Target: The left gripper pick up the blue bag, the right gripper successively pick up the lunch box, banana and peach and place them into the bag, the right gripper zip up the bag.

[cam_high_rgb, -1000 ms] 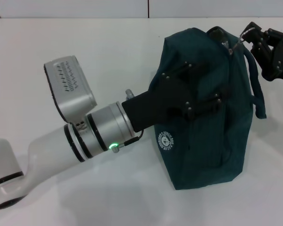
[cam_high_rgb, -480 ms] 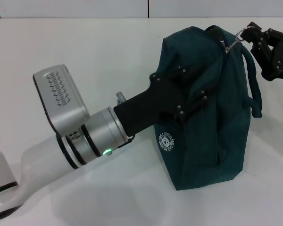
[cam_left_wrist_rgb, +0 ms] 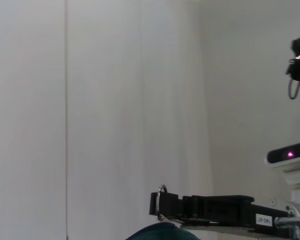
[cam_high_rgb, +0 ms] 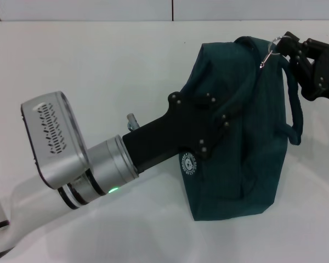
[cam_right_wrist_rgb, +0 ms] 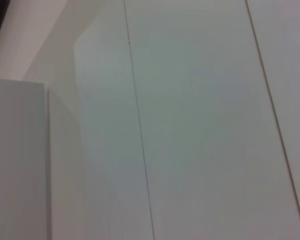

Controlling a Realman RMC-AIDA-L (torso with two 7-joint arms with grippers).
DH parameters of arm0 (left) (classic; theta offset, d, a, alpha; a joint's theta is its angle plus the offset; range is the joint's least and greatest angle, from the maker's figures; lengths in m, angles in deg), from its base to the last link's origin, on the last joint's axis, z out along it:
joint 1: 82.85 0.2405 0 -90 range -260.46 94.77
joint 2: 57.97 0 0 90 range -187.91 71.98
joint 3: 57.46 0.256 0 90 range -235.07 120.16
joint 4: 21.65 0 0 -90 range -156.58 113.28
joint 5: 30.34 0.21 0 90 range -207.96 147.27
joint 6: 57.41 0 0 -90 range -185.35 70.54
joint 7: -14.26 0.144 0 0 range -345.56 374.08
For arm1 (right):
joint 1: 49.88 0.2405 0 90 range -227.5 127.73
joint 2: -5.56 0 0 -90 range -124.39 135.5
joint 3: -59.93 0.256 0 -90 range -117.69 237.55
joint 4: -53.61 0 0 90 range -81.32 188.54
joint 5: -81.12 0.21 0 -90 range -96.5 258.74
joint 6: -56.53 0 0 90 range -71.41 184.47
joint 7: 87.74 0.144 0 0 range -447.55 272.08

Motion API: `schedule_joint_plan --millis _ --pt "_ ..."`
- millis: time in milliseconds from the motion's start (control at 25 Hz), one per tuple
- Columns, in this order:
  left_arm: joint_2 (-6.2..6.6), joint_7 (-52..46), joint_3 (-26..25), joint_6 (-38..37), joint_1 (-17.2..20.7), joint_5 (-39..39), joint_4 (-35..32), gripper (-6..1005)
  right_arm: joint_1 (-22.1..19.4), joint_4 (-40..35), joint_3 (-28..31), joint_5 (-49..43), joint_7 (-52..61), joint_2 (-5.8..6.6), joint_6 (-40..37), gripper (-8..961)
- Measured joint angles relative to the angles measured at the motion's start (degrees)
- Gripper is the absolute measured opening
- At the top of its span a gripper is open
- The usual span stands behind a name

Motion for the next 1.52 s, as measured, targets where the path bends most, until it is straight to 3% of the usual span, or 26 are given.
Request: schedule_joint_plan --millis 120,560,800,1000,1280,1520 --pt "0.01 0.2 -0.1 -1.0 0.0 0.2 0.6 152 0.0 -0.1 0.0 -0.1 0.0 0.14 0.0 28" --pt "-0.01 2.4 0.0 -5.1 -0.1 0.8 3.5 87 -0.1 -2.3 -3.7 -3.0 0.6 1.13 -0.7 108" --pt "0.12 2.6 0.0 -8.4 -0.5 0.8 7.0 74 -1.6 -3.1 -2.9 -4.0 0.9 2.45 -4.9 167" --pt "0.24 2.8 0.0 -10.8 -0.6 0.8 9.4 72 -3.2 -3.4 0.5 -3.4 3.2 3.09 -7.0 363" --pt "0.47 3.4 0.4 -15.3 -0.9 1.1 12.5 70 -3.7 -3.7 1.1 -4.6 3.5 3.89 -6.0 388" --pt "0.51 3.5 0.3 -17.0 -0.9 1.4 13.3 69 -4.9 -10.1 1.2 -13.4 4.1 4.95 -6.0 375"
